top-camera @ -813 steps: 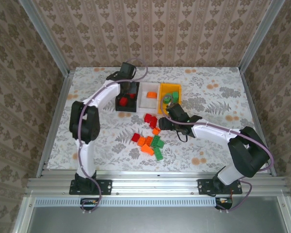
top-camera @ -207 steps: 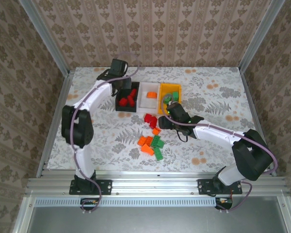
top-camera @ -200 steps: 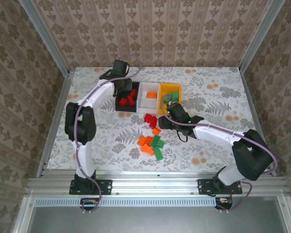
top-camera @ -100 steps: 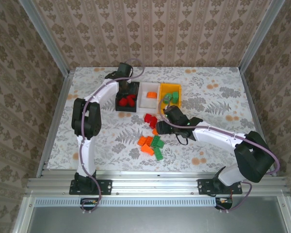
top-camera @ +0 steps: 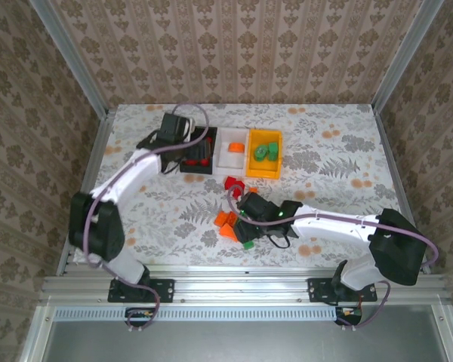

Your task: Sort the legos into containers by color

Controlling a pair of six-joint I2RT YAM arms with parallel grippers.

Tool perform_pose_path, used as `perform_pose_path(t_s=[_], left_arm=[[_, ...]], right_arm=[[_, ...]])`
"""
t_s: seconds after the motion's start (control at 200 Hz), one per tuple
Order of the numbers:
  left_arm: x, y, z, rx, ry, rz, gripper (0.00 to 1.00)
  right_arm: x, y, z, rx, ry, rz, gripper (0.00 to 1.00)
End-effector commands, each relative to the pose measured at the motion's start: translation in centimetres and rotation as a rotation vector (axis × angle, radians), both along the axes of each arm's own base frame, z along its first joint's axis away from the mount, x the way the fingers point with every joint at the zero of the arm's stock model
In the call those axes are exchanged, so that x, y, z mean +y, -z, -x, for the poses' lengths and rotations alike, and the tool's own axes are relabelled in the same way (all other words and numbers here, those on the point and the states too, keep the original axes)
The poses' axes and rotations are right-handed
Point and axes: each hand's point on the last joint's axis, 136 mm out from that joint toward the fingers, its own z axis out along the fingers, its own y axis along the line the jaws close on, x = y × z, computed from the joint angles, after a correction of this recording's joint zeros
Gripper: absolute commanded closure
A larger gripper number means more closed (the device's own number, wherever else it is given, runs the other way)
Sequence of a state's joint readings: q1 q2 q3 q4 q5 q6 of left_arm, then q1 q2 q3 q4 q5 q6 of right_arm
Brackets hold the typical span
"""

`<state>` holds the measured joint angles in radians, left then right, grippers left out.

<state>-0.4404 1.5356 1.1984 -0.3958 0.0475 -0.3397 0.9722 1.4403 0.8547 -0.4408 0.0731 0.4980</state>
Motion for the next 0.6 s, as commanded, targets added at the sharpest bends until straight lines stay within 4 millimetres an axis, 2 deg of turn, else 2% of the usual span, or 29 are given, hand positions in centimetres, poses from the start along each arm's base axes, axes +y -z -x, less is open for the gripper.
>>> perform_pose_path(t_s=[0.0, 0.025, 0.08, 0.145, 0.22, 0.445, 0.535, 0.595], left_arm=[[-0.6, 1.7, 4.1, 0.006, -0.016, 0.093, 0.16], [-0.5, 2.3, 5.2, 0.002, -0.023, 0.102, 0.14], [-0.1, 3.2, 7.4, -0.015, -0.035, 0.123, 0.01], [0.5, 4.4, 9.6, -0.023, -0.056, 0.143, 0.00], [1.7, 4.9, 11.2, -0.049, -0.093, 0.154, 0.00], [4.0, 5.6, 13.5, -0.060, -0.158, 0.173, 0.00], [4.2, 5.9, 13.9, -0.048, -0.162, 0.168, 0.00], [4.2, 5.8, 13.9, -0.049, -0.159, 0.173, 0.00]], right_arm=[[-1.4, 1.8, 1.4, 0.048, 0.004, 0.094, 0.32], [-1.4, 2.1, 1.6, 0.052, 0.003, 0.101, 0.32], [-1.2, 2.6, 2.0, 0.065, -0.009, 0.105, 0.31], [-1.0, 3.0, 2.1, 0.063, -0.011, 0.112, 0.31], [-0.7, 3.6, 2.1, 0.073, -0.019, 0.120, 0.32], [-0.2, 5.4, 1.7, 0.083, -0.025, 0.189, 0.36], [-0.9, 6.0, 1.2, 0.065, 0.000, 0.230, 0.41], [-1.4, 5.9, 0.8, 0.036, 0.024, 0.250, 0.49]])
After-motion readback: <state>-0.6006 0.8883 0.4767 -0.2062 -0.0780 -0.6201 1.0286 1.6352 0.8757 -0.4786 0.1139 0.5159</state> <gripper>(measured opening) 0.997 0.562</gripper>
